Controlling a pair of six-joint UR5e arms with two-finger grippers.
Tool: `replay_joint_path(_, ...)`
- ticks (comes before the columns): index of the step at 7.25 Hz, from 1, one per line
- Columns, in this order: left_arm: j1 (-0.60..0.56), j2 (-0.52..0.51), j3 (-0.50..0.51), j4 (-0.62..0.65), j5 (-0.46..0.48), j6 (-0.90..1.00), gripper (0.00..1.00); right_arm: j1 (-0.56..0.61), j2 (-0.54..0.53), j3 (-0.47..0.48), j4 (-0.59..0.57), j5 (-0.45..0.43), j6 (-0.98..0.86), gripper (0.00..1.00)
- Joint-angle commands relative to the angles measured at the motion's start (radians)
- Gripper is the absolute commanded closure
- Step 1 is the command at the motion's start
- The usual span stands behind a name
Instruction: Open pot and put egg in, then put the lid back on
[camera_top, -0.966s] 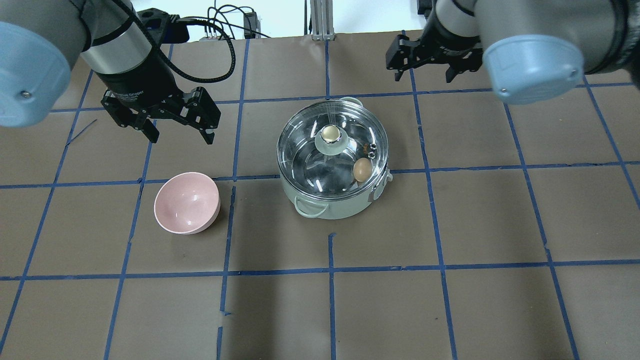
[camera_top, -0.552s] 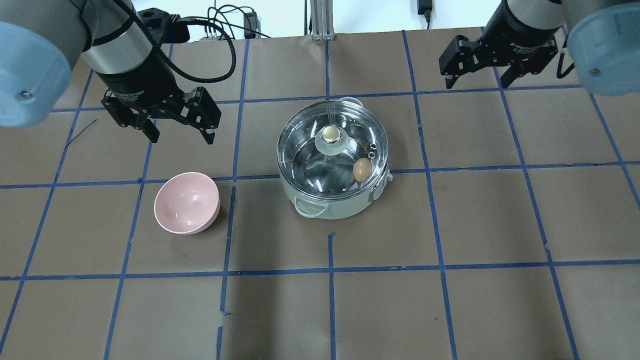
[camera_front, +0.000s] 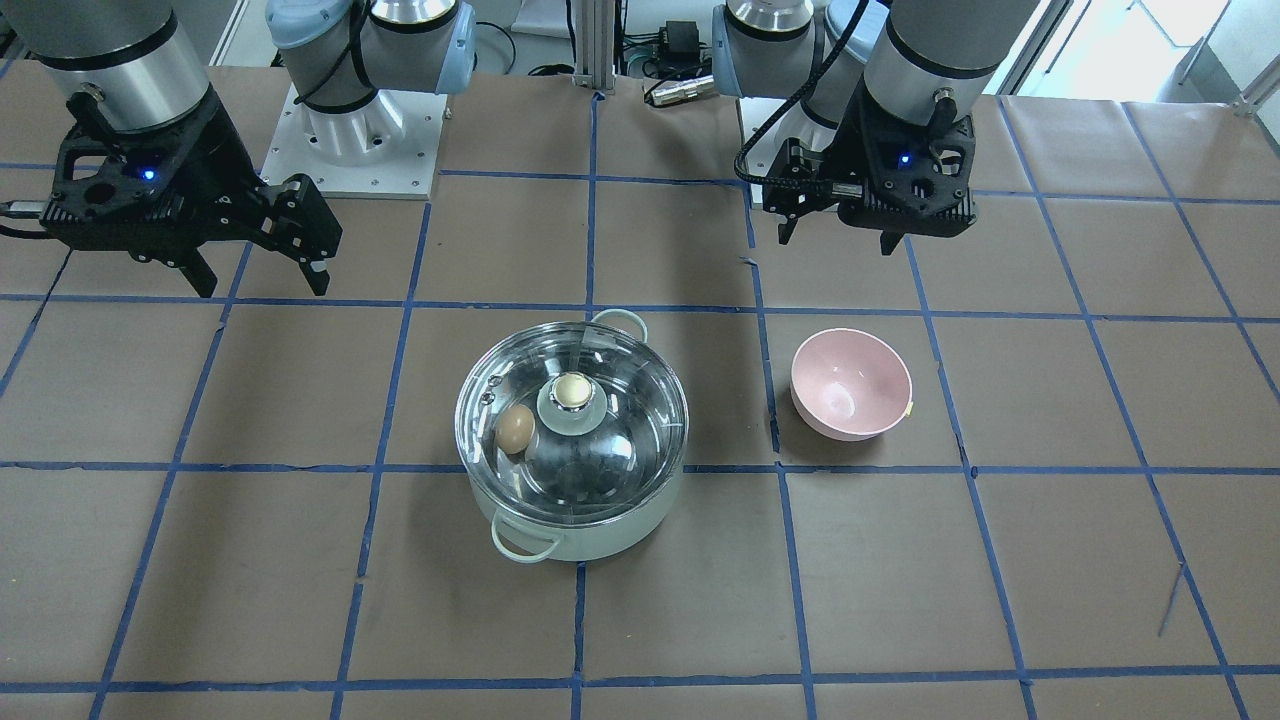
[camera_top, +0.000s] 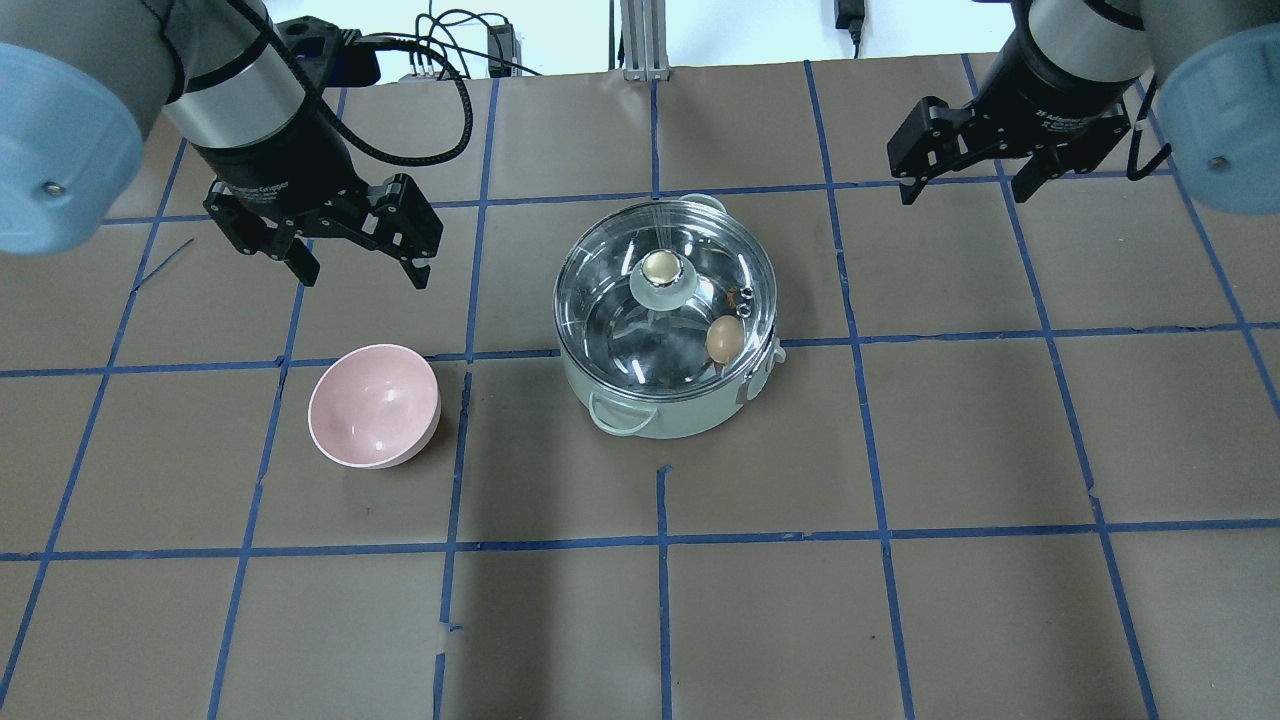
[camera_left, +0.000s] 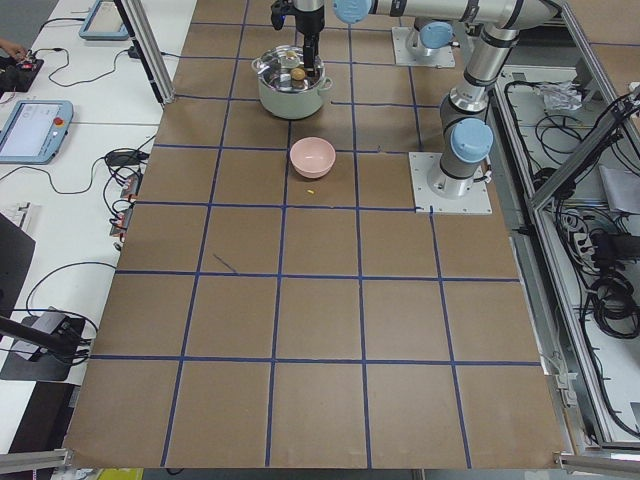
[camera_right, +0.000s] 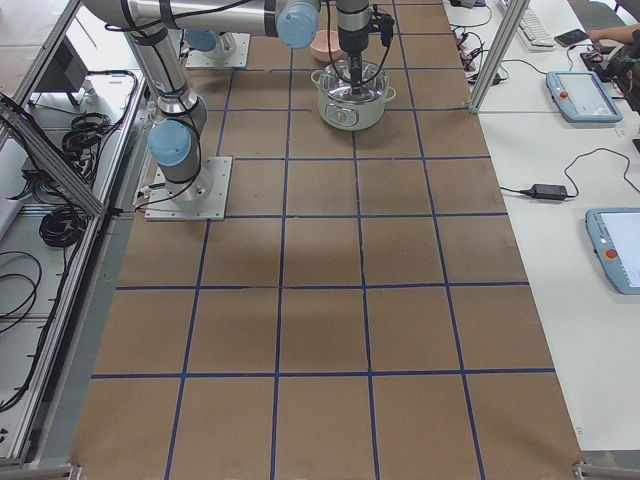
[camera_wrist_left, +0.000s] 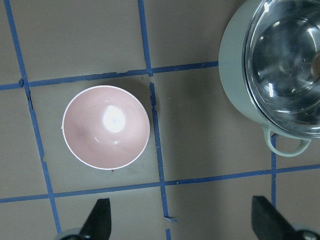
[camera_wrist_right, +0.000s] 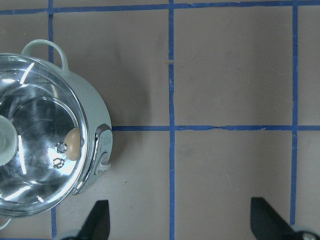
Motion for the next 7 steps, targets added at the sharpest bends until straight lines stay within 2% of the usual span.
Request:
replay_joint_path(1,0.0,0.0,-0.002,0.0,-0.001,0.0,0.0,0.04,-0.001,0.019,0.001,-0.004,0.022,0.0)
replay_joint_path(4,0.0,0.002,-0.003,-0.002,0.001,0.0,0.0,0.045,-0.002,0.031,0.016,-0.004,0.036,0.0)
replay_joint_path(6,0.0,0.002,-0.005,-0.002,0.001,0.0,0.0,0.045,-0.004,0.031,0.076,-0.006,0.057,0.0)
replay_joint_path(7,-0.002,0.0,-0.003,-0.002,0.001,0.0,0.0,0.045,-0.008,0.031,0.109,-0.034,0.058,0.0)
